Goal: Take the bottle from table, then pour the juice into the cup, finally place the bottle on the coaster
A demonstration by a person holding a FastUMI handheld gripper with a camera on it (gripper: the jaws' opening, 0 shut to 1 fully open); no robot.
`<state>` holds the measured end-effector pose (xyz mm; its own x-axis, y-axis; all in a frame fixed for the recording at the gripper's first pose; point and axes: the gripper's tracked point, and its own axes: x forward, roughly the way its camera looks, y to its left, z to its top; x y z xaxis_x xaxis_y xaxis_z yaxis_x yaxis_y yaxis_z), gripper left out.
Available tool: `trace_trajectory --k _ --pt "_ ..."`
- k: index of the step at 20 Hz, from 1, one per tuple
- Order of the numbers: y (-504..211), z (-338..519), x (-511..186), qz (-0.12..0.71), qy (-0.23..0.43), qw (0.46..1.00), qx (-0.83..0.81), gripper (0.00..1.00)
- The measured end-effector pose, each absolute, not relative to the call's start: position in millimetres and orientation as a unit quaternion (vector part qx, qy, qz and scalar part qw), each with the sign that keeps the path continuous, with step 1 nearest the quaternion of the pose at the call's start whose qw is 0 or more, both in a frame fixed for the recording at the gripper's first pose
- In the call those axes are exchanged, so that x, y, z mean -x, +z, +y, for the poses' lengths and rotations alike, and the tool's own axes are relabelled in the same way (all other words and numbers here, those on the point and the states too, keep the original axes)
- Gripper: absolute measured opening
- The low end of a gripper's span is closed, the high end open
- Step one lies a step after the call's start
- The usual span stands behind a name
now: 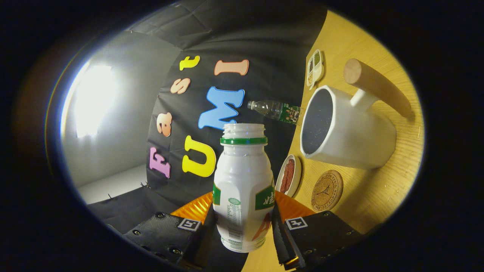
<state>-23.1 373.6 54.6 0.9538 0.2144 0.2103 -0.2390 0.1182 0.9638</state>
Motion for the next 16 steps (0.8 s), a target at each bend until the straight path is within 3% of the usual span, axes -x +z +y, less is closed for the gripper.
trace_trajectory --k 16 --pt "58.4 368.4 20.0 -0.020 0.138 0.686 -0.714 0.66"
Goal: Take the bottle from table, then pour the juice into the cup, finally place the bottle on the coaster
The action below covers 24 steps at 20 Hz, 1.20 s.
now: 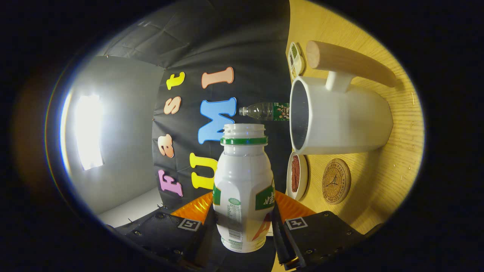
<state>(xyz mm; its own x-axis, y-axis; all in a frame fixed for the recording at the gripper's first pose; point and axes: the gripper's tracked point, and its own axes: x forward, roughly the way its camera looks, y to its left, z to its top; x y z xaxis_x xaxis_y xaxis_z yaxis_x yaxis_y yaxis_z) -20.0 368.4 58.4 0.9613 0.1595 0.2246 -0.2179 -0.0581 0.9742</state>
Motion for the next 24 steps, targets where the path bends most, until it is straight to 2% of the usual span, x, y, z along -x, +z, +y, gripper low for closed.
trace_trajectory --k 13,24 --pt "62 370 20 -0.023 0.138 0.651 -0.746 0.66" --pt "69 369 13 -0.031 0.140 0.643 -0.752 0.66"
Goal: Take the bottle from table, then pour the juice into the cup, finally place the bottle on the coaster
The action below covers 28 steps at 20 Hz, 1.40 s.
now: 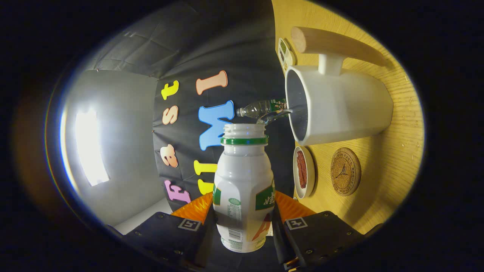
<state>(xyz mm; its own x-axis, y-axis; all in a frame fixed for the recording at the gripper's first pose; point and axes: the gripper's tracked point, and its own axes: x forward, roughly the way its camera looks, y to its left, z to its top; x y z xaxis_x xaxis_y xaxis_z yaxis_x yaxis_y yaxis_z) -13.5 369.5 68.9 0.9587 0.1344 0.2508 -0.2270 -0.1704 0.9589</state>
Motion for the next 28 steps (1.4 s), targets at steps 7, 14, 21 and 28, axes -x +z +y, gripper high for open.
trace_trajectory --k 7,14,21,28 --pt "71 365 13 -0.037 0.137 0.631 -0.763 0.66" --pt "82 363 9 -0.046 0.139 0.621 -0.770 0.66" --pt "81 362 11 -0.049 0.139 0.609 -0.779 0.67" --pt "77 362 9 -0.049 0.133 0.594 -0.792 0.67"
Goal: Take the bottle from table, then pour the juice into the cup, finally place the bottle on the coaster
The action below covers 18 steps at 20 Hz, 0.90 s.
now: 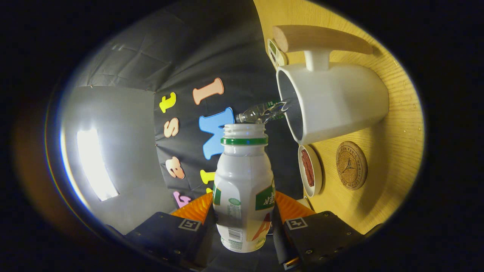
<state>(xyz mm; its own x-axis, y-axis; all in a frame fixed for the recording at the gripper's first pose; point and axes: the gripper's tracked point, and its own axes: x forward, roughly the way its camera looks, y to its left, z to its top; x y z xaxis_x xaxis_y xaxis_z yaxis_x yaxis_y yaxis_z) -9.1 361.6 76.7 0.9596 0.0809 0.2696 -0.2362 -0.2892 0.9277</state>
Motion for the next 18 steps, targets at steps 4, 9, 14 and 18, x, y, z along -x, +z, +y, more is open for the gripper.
trace_trajectory --k 4,9,14,18 --pt "78.9 362.4 7.5 -0.051 0.135 0.592 -0.793 0.66" --pt "82.0 362.5 7.7 -0.053 0.138 0.585 -0.798 0.66" --pt "83.7 362.4 8.0 -0.055 0.138 0.579 -0.802 0.66" --pt "86.2 359.8 8.5 -0.058 0.137 0.572 -0.806 0.67"
